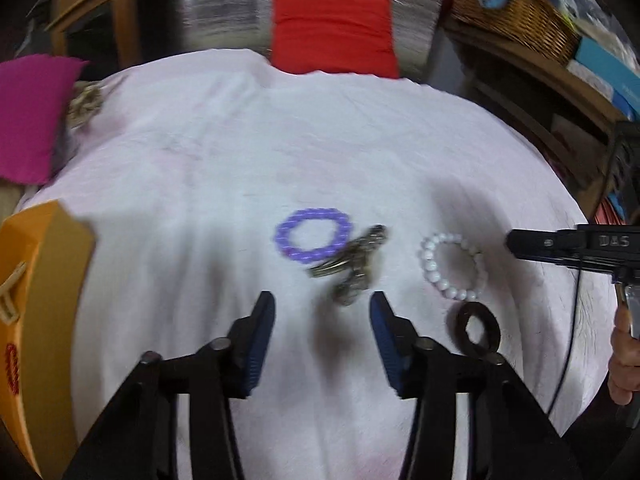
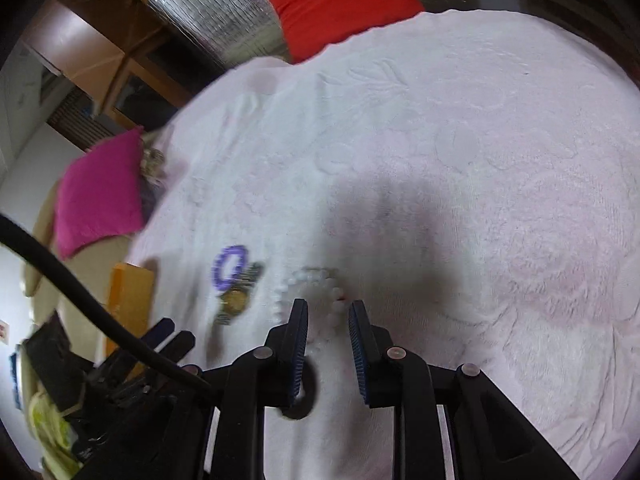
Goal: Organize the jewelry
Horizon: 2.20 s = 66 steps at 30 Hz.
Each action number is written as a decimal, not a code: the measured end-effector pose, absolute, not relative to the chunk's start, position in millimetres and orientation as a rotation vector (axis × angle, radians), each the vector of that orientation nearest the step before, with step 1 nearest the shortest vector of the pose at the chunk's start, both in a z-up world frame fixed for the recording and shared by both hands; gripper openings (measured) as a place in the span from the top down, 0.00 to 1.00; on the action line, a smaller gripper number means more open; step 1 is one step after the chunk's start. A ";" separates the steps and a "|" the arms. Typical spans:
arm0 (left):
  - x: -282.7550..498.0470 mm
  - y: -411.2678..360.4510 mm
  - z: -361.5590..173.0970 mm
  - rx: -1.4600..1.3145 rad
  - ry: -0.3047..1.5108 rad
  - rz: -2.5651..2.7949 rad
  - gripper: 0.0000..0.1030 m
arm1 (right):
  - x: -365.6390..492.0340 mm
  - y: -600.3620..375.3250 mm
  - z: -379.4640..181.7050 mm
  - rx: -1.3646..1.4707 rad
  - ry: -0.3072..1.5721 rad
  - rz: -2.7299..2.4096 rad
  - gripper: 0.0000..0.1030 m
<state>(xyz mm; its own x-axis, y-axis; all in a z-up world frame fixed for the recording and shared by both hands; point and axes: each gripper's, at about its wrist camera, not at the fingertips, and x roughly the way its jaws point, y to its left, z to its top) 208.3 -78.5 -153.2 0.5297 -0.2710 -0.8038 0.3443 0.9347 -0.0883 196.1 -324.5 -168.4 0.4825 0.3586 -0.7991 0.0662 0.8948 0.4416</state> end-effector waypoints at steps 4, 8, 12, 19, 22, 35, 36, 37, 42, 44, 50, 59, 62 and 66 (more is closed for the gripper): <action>223.1 -89.4 -163.4 0.073 0.990 -0.380 0.53 | 208.4 -317.9 -179.8 0.433 1.086 0.193 0.76; 236.1 -96.0 -174.2 0.047 1.041 -0.395 0.53 | 217.0 -306.2 -185.2 0.381 1.102 0.194 0.76; 238.7 -102.3 -179.8 0.033 1.056 -0.419 0.61 | 224.3 -291.7 -189.9 0.290 1.117 0.159 0.76; 239.2 -109.9 -182.2 0.031 1.063 -0.445 0.83 | 221.6 -261.9 -191.3 0.040 1.061 0.092 0.85; 235.6 -111.2 -180.9 0.022 1.064 -0.457 0.84 | 217.5 -258.9 -189.3 -0.002 1.041 0.075 0.87; 210.4 -75.8 -168.5 -0.039 1.060 -0.451 0.85 | 208.8 -290.8 -169.3 0.154 0.990 0.070 0.90; 208.9 -72.0 -167.3 -0.043 1.059 -0.452 0.85 | 207.8 -292.7 -168.8 0.162 0.991 0.069 0.90; 208.6 -68.1 -166.1 -0.045 1.056 -0.453 0.85 | 206.9 -294.9 -168.8 0.174 0.992 0.070 0.90; 198.6 -49.4 -160.0 -0.052 1.028 -0.447 0.85 | 201.5 -297.5 -164.7 0.193 0.976 0.067 0.90; 192.1 -40.6 -154.9 -0.058 1.011 -0.440 0.85 | 201.1 -295.2 -161.9 0.200 0.963 0.073 0.90; 179.0 -16.6 -141.7 -0.094 0.962 -0.402 0.86 | 198.0 -280.1 -149.8 0.219 0.926 0.111 0.90; 164.3 10.8 -132.9 -0.128 0.926 -0.355 0.86 | 182.9 -265.5 -138.5 0.241 0.884 0.156 0.90; 165.0 19.8 -131.6 -0.151 0.921 -0.341 0.86 | 179.6 -268.3 -135.3 0.254 0.870 0.158 0.90; 161.4 30.4 -125.2 -0.179 0.900 -0.334 0.86 | 178.2 -277.3 -131.0 0.309 0.860 0.179 0.90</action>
